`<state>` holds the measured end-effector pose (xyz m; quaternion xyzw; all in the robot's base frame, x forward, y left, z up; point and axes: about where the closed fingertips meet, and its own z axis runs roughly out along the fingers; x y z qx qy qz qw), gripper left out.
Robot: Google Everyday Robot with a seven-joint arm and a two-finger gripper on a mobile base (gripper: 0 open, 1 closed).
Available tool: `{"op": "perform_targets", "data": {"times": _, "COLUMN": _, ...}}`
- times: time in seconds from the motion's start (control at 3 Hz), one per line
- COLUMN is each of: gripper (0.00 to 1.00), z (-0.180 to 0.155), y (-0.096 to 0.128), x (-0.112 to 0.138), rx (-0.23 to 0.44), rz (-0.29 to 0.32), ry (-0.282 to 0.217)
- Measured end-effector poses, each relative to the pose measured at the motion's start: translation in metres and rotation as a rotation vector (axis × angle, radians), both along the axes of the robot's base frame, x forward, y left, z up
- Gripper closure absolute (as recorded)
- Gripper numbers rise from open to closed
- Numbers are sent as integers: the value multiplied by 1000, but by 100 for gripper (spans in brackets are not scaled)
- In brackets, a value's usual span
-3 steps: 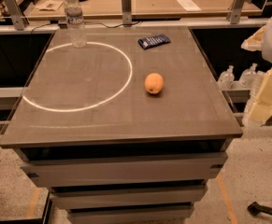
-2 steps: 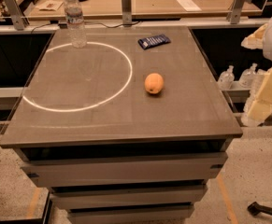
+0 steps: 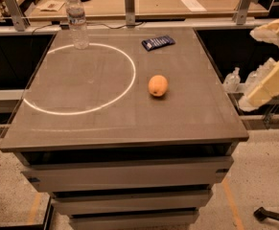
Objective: Move water bottle near orange
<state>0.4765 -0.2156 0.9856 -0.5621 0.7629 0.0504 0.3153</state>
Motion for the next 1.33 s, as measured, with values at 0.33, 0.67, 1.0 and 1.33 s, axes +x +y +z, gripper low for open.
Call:
{"op": "perform_targets", "data": {"times": 0.33, "gripper": 0, "z": -1, "y": -1, "x": 27, "rx": 214, "rz": 49, "ry": -84}}
{"op": "perform_targets", "data": {"times": 0.67, "gripper": 0, "z": 15, "y": 19, "x": 42, "rx": 417, "rz": 189, "ry": -160}}
{"op": "perform_targets", "data": {"times": 1.0, "gripper": 0, "z": 36, "y": 40, "x": 49, "rx": 564, "rz": 243, "ry": -211}}
{"op": "perform_targets", "data": {"times": 1.33, "gripper": 0, "z": 43, "y": 57, "x": 60, "rx": 618, "rz": 161, "ry": -196}}
